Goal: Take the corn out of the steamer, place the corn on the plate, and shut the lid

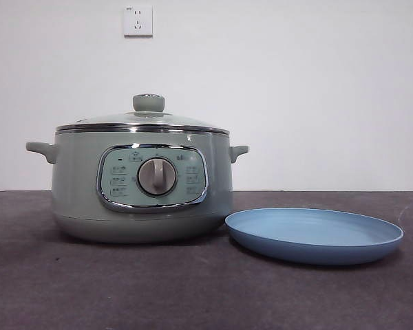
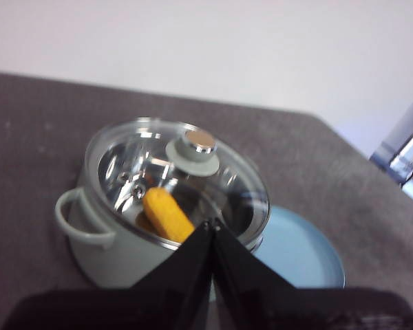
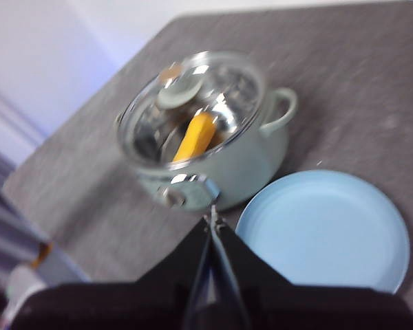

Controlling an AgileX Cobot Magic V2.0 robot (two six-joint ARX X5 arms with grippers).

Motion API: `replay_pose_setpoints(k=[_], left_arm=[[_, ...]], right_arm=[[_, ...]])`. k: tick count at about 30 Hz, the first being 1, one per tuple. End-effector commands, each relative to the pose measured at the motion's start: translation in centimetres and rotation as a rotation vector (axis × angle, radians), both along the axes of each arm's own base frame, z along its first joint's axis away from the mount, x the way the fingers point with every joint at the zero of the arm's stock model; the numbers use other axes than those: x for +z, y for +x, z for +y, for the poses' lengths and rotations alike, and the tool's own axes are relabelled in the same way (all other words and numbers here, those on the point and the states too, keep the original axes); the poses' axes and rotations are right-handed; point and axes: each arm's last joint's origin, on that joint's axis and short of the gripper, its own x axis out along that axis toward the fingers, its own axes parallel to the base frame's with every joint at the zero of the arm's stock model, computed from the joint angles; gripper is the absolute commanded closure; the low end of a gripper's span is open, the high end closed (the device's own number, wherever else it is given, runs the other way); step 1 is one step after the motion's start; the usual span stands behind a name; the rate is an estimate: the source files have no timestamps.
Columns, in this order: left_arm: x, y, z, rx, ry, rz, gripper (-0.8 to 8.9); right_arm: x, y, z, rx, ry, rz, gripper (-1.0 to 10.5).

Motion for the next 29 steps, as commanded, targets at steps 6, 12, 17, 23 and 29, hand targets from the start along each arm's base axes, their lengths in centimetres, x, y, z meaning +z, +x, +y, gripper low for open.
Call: replay_pose_setpoints(k=[6, 12, 17, 23, 29], left_arm=[[1.5, 0.7, 0.0, -0.032, 0.080, 0.042, 8.16], [1.6, 0.7, 0.0, -0.031, 0.074, 0.053, 7.73], [1.3, 0.6, 0.0, -0.033, 0.072, 0.083, 2.47], [1.4, 0.6, 0.0, -0.033, 0.073, 0.080, 1.98], [1.9, 1.0, 0.1, -0.032, 0.077, 0.017, 1.99]], right_arm=[[-0.2, 0.3, 1.2, 0.102, -0.048, -0.013, 9.3], [-0.3, 0.4, 1.1, 0.073, -0.068, -0.014, 5.2], [-0.3, 0.4, 1.1, 0.064, -0.075, -0.015, 3.1], [-0.3, 0.4, 1.1, 0.064, -0.075, -0.015, 3.1], [-0.3, 0.5, 1.1, 0.064, -0.076, -0.014, 3.2]])
